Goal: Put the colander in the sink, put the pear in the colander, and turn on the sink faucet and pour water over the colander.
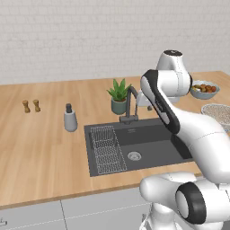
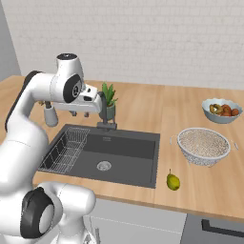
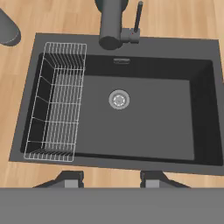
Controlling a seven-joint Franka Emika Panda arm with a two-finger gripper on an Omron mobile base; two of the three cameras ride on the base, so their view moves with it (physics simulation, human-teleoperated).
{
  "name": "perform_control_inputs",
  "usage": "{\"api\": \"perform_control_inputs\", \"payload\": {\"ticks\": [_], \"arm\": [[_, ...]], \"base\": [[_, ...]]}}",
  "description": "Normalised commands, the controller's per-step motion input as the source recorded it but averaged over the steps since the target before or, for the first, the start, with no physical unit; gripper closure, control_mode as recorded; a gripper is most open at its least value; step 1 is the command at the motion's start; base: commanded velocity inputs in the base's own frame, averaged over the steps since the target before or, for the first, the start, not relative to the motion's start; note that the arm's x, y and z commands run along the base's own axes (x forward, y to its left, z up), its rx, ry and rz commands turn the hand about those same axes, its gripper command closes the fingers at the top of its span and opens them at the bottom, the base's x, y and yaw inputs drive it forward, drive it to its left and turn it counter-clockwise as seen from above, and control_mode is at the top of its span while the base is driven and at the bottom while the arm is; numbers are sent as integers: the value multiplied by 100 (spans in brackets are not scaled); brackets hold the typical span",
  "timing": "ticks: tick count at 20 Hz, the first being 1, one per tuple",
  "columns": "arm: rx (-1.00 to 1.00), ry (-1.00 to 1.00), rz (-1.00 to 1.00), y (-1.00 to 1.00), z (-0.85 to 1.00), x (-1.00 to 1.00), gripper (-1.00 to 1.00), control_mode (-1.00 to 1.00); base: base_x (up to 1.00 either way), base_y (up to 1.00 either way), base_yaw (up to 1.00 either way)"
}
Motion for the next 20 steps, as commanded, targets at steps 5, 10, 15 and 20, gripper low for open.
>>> {"api": "perform_control_inputs", "payload": {"ticks": [5, 10, 15, 20], "arm": [[1, -1, 0, -10, -2, -12, -100, -100], [0, -9, -1, -47, -10, -35, -100, -100], [0, -2, -9, -77, -16, -34, -100, -100], [1, 0, -7, -97, -25, -29, -100, -100]], "base": [[0, 0, 0], [0, 0, 0], [0, 0, 0], [0, 0, 0]]}}
